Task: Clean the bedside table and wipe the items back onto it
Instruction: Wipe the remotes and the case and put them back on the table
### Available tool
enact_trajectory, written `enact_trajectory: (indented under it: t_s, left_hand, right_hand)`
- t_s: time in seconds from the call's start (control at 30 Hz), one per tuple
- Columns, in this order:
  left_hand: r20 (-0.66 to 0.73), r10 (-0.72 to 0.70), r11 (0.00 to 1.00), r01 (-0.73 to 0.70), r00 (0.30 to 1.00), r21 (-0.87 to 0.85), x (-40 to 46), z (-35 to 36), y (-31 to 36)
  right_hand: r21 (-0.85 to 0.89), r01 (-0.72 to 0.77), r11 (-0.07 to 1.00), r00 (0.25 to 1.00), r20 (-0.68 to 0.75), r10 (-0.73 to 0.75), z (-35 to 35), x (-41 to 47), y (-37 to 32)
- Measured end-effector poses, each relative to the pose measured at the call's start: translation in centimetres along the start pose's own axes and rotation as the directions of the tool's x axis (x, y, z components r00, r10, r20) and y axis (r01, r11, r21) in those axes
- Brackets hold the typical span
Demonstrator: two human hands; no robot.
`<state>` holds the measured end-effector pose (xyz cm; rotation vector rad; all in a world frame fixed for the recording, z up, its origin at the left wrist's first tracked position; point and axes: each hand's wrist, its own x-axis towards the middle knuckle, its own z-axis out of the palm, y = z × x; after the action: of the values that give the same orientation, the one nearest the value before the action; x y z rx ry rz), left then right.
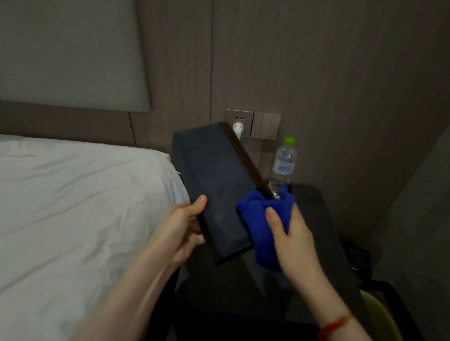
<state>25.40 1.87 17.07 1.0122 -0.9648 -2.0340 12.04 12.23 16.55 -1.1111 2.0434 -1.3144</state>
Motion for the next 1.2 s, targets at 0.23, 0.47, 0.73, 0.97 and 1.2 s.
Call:
enact_trajectory:
  t_s: [0.23,0.47,0.73,0.97,1.2]
  left_hand:
    - [-0.043,-0.017,0.977,0.026,0.999,0.213,0.2,0.3,0.1]
    - [-0.096,0.13,0.928,-0.087,0.987,0.362,0.2,3.0,0.9]
    - [-0.204,-0.021,0.948,0.085,0.979,0.308,1.8,3.1,-0.3]
    - [0.103,-0.059,0.993,0.048,0.993,0.107,0.9,2.8,-0.6]
    - [0.252,0.015,0.997,-0.035,0.968,0.075,0.8,1.5,-0.6]
  right_hand:
    - [0.28,-0.026,0.96,0.995,-0.084,0.052,0.0,-0.4,-0.3]
    - [-0.463,0.372,0.804,0.893,-0.057,-0.446,1.7,-2.5,1.3]
    - [-0.562,0.553,0.615,0.827,0.278,-0.489,1.3,-3.6,2.3]
    - [-0.43,0.402,0.808,0.915,0.223,-0.337,0.7,-1.8,-0.2]
    - [-0.524,0.553,0.648,0.832,0.389,-0.395,0.3,3.3,-3.4]
